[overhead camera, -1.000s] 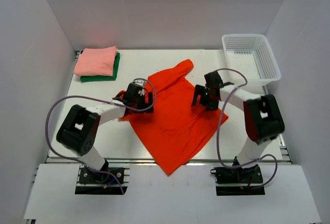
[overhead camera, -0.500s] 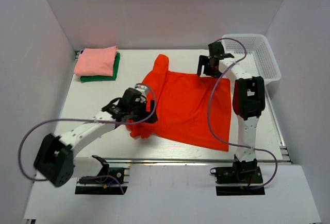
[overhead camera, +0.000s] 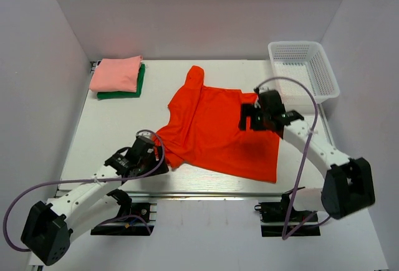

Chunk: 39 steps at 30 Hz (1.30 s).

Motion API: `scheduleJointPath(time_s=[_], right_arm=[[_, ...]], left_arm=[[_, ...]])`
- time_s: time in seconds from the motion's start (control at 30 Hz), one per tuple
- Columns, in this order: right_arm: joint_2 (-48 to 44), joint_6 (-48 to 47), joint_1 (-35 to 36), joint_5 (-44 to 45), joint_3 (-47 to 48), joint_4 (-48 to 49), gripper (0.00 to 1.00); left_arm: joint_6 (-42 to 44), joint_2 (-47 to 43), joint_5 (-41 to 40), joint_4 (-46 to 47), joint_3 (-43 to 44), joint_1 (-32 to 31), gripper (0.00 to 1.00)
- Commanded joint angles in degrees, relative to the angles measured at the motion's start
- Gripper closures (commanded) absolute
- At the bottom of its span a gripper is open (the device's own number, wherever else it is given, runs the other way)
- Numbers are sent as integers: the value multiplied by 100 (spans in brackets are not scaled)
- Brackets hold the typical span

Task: Fold and stack the t-shirts

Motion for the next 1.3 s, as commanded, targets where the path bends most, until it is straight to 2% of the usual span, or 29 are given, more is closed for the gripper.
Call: scheduleJointPath(time_s=[0.0,0.07,0.2,0.33,0.37,0.43,0.47,0.53,0.57,0.63,0.8,1.0,1.13,1.27], right_arm=[[-553,497,-20,-274,-927,-176,10],[-931,707,-20,-624,-1244,-273,10],[-1802,550,15,-1458,-2079,157,10],[-2076,506,33,-1206,-2195,-44,10],[-2076,523,16,-1040,-2195,-79,10],[-2041,751,16,-785,-2221,-273,10],[-2006,822,-2,-575,-2239,-334,10],[-1822,1050,-11,-458,-2388,-212,10],[-1778,1086,-11,-493,-2458,-168,10],[-1523,1165,-20,-748,-2546,147,10],[-847,1429,-37,-740,-2599,465,10],[-460,1789,-256,-476,-2687,404,10],[-407,1842,-519,-179,-2704,246,10],[-336,1719,-723,-239,-2722,228,10]], left_arm=[[-297,-17,54,356,-121,-30,14],[-297,106,-42,559,-183,-30,21],[-350,475,-543,910,-288,-30,22],[-245,1019,-869,1403,-288,22,34],[-244,1151,-982,1455,-167,23,46],[-244,1529,-1237,1229,9,23,60],[-244,1600,-1290,1175,132,23,77],[-175,1653,-1343,1175,186,23,94],[-174,1653,-1413,1175,247,23,100],[-113,1513,-1475,1104,326,23,100],[-112,995,-2265,280,949,23,100],[-438,792,-3600,-1003,1950,23,100],[-438,792,-3699,-1355,2601,23,100],[-316,608,-3682,-1638,3332,23,100]])
